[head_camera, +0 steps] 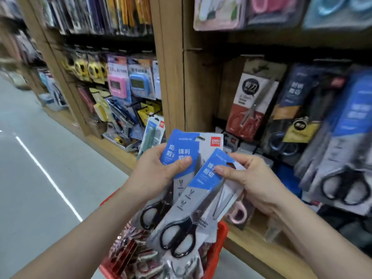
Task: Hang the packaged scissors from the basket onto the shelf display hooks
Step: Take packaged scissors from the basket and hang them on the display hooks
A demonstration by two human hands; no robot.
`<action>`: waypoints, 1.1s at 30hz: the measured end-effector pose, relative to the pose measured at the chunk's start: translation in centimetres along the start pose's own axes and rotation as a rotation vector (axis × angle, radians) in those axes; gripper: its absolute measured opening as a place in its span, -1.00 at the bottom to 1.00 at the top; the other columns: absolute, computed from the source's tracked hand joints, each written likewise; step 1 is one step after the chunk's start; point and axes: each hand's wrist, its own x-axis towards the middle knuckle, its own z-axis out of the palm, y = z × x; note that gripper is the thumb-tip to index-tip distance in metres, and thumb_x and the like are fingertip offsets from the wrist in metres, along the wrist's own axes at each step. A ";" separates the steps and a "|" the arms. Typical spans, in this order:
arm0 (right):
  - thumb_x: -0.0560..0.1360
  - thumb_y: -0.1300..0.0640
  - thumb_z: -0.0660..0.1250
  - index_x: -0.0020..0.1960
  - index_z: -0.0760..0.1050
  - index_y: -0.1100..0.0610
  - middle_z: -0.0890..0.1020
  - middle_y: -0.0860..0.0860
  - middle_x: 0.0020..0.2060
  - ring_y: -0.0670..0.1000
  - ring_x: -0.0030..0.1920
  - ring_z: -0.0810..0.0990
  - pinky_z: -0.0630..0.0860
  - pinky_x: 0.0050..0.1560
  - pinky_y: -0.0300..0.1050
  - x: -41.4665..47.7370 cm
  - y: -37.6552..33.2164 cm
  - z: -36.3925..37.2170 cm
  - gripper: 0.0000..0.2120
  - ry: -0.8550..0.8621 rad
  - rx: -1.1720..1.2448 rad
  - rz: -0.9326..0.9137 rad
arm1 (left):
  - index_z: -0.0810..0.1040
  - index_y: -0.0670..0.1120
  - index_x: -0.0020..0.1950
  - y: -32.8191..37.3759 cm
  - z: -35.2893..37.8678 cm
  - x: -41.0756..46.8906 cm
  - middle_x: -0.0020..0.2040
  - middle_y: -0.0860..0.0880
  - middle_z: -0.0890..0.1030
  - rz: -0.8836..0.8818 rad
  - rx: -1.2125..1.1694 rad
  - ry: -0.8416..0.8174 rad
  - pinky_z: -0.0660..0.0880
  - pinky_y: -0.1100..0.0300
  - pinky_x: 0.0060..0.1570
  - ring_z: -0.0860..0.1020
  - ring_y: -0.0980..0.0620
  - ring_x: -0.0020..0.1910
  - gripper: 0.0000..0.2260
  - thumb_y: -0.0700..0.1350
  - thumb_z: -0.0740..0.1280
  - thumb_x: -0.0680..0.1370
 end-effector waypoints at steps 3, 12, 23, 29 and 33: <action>0.36 0.31 0.50 -0.07 0.66 0.27 0.74 0.19 -0.14 0.19 -0.13 0.72 0.67 -0.05 0.09 -1.8 -2.4 -2.3 -0.85 0.129 -0.005 -0.079 | 0.65 -0.02 0.01 2.9 2.8 1.0 -0.12 0.11 0.74 0.080 -0.017 0.005 0.62 0.21 -0.12 0.71 0.12 -0.14 -0.80 -0.08 0.52 0.41; 0.27 0.26 0.62 -0.03 0.57 -0.04 0.67 0.15 0.04 0.24 0.02 0.67 0.62 0.08 0.24 -3.7 -1.9 -6.9 -0.61 0.586 0.128 -0.298 | 0.59 -0.04 0.08 3.1 11.0 -0.7 -0.04 -0.04 0.74 0.016 -0.211 -0.062 0.61 -0.04 -0.01 0.72 -0.07 -0.05 -0.66 -0.32 0.53 0.39; 0.51 0.32 0.40 0.14 0.57 0.02 0.71 0.11 -0.02 0.08 -0.06 0.69 0.67 -0.02 0.06 -4.7 -0.8 -8.4 -0.71 0.513 0.067 -0.258 | 0.65 -0.13 0.05 1.6 11.8 -0.5 0.00 -0.15 0.73 -0.076 -0.296 0.004 0.56 -0.27 0.14 0.69 -0.21 0.03 -0.65 -0.25 0.58 0.29; 0.59 0.17 0.32 0.11 0.62 0.15 0.74 0.09 -0.03 0.12 0.05 0.71 0.62 0.11 0.16 -5.4 0.0 -7.4 -0.85 0.495 0.135 -0.187 | 0.65 -0.11 0.06 1.5 12.1 -1.3 -0.05 -0.02 0.74 -0.001 -0.176 -0.019 0.61 0.13 -0.07 0.71 -0.02 -0.06 -0.71 -0.33 0.53 0.38; 0.59 0.21 0.31 0.22 0.51 0.06 0.71 -0.03 0.07 -0.04 0.09 0.68 0.62 0.03 -0.11 -5.9 0.3 -7.4 -0.78 0.308 0.042 -0.125 | 0.65 -0.11 0.03 1.6 12.1 -1.0 -0.04 -0.07 0.74 -0.022 -0.250 0.019 0.61 0.02 -0.05 0.71 -0.09 -0.04 -0.71 -0.26 0.55 0.34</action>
